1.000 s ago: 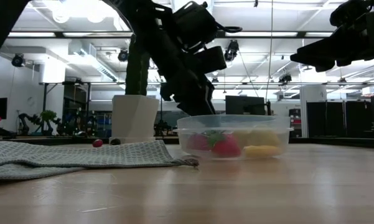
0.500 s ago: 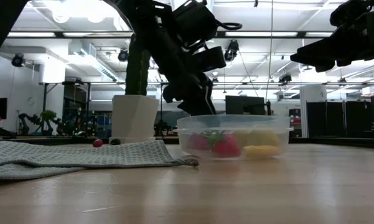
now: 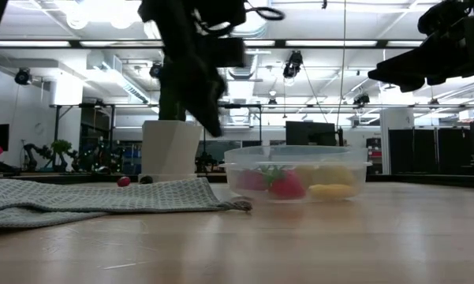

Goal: Pick and placing Produce into tupperware
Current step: Put the red cherry into the transparent container

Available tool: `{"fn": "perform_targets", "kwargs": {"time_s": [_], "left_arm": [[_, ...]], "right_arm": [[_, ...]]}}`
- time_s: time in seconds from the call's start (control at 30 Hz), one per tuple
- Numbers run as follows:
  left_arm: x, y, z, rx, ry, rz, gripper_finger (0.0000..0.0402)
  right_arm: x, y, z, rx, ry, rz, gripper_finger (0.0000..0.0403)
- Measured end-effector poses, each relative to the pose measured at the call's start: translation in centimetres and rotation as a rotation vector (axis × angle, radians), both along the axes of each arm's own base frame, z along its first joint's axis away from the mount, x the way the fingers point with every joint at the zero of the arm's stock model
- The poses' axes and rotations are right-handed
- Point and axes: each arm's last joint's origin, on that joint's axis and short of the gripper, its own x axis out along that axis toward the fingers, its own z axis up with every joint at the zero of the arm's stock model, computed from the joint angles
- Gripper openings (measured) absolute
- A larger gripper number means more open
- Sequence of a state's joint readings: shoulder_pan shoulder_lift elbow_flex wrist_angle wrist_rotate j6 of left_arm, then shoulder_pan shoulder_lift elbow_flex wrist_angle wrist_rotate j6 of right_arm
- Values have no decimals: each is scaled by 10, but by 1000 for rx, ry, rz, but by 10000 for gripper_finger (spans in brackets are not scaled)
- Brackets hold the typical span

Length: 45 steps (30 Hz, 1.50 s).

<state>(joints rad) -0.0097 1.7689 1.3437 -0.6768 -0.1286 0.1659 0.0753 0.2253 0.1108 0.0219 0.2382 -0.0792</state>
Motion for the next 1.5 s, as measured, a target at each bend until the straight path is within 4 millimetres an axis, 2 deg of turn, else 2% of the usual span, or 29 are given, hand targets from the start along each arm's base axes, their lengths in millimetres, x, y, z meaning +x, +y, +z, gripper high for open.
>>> {"fn": "perform_targets", "kwargs": {"time_s": [0.23, 0.3, 0.53, 0.67, 0.9, 1.2, 1.5], "left_arm": [[-51, 4, 6, 25, 216, 204, 132], [-62, 5, 5, 26, 231, 218, 132], [-97, 10, -17, 153, 297, 243, 132], [-112, 12, -31, 161, 332, 256, 132], [-120, 23, -40, 151, 353, 285, 141], [-122, 40, -47, 195, 375, 175, 207], [-126, 58, -54, 184, 379, 162, 210]], "right_arm": [[0, 0, -1, 0, 7, 1, 194], [0, 0, -1, -1, 11, 1, 194], [0, 0, -1, -1, 11, 1, 194], [0, 0, -1, -1, 11, 1, 194], [0, 0, -1, 0, 9, 0, 194], [0, 0, -1, -1, 10, -2, 194], [0, 0, -1, -5, 13, -2, 194]]}}
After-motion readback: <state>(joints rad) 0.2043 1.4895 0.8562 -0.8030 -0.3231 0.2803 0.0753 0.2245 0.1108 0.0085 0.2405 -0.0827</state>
